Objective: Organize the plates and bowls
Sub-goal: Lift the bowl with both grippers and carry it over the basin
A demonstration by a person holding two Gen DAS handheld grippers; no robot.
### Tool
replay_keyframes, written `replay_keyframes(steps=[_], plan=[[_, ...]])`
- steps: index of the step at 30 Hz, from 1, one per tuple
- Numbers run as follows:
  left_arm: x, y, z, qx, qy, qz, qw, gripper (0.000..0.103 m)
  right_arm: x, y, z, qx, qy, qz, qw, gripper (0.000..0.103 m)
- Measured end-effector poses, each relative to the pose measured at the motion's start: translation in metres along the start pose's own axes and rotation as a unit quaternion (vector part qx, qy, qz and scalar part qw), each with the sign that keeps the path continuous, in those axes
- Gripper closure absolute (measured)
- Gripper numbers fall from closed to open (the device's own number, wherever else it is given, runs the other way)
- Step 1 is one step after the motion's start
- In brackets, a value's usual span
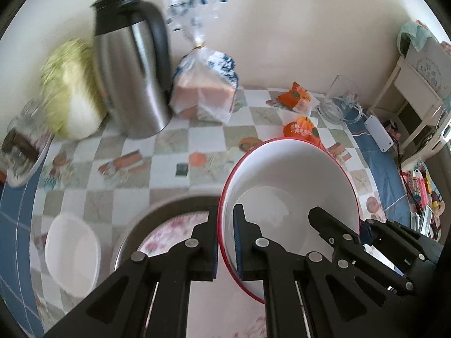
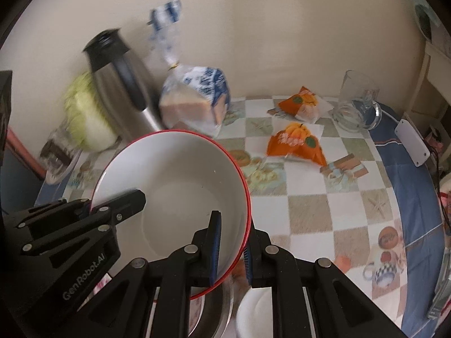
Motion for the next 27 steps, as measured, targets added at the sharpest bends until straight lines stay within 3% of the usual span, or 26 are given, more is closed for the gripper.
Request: replay_keyframes(steps=[18, 27], plan=[[-0.081, -0.045, -0.021, -0.001, -0.007, -0.037, 0.9993, 0.094, -0.069, -0.059, -0.021, 0.012, -0.007, -0.028, 1.000, 0.087], [-0.086, -0.049, -0.017, 0.008, -0.012, -0.036, 0.9992, 0.094, -0.083, -0.065, -0.007, 0.021, -0.023, -0.031, 0.999, 0.087]])
Point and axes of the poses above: each gripper's, at about its wrist camera, not at the fingertips, and z roughly the way its jaws point, y to its right, x to its top, the point moved 9 cm from there along z, roughly the way its jaws point, and after that the axes turned 9 degrees about -y, right-handed, at the moved point
